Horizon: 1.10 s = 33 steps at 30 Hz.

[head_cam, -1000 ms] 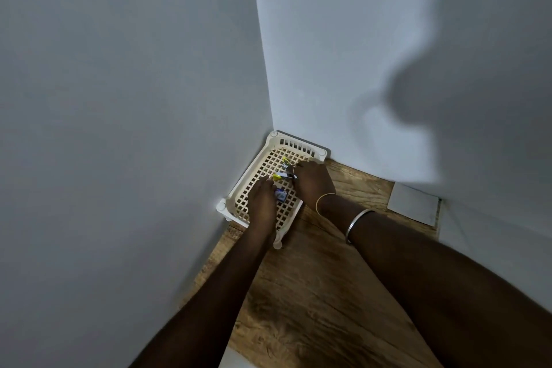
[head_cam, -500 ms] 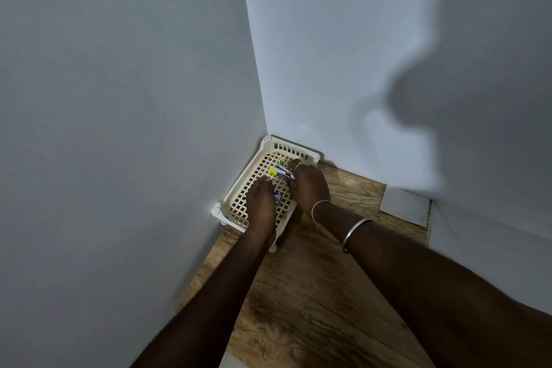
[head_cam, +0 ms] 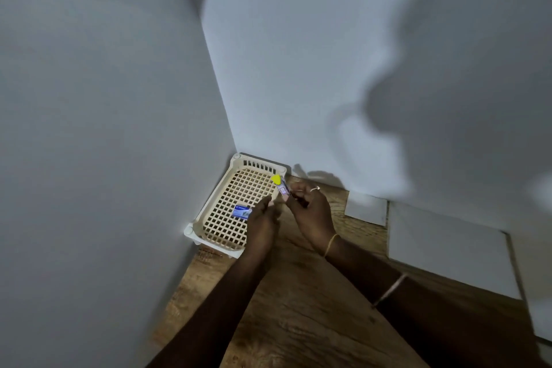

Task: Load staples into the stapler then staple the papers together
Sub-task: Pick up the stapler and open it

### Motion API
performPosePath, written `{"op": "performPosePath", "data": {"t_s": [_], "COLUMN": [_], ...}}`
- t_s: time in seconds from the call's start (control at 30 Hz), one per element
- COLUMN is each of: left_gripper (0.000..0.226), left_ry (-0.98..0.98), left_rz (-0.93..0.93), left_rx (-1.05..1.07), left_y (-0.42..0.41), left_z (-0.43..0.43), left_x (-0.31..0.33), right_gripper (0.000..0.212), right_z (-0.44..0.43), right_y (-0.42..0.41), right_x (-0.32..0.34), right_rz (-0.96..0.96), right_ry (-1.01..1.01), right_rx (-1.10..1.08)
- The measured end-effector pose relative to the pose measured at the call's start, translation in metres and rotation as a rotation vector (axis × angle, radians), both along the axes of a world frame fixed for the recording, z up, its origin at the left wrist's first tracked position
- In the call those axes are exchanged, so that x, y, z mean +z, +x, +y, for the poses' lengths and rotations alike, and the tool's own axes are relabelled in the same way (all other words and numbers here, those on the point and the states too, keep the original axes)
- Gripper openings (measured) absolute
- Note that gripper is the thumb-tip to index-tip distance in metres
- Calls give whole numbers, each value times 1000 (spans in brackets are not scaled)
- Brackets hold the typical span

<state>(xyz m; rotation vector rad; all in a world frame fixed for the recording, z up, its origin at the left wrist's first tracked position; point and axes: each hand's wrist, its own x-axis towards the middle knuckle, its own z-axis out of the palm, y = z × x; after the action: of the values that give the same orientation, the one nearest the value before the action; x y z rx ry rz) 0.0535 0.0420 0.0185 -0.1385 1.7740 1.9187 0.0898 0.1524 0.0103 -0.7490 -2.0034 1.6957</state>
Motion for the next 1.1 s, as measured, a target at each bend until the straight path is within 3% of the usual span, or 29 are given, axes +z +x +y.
{"op": "performPosePath", "data": {"t_s": [0.2,0.33,0.7,0.97,1.1], "left_gripper": [31,33,23,26,14], "left_ry": [233,326,450,415,430], "left_rz": [-118,-147,-61,0,-59], "left_rx": [-232,-317,-464,-456,-415], "left_y": [49,71,110,126,126], "left_z": [22,36,69,76,79], "left_x": [27,46,88,107,115], "right_gripper": [18,16,37,19,18], "right_z": [17,26,42,46,43], "right_y": [68,100,171,197,200], "right_x": [28,53,108,119,124], "right_rz": [101,156,284,236,213], "right_ry": [-178,-194,-385,-47,160], "right_rx": [-68,-73,-85,-204,-247]}}
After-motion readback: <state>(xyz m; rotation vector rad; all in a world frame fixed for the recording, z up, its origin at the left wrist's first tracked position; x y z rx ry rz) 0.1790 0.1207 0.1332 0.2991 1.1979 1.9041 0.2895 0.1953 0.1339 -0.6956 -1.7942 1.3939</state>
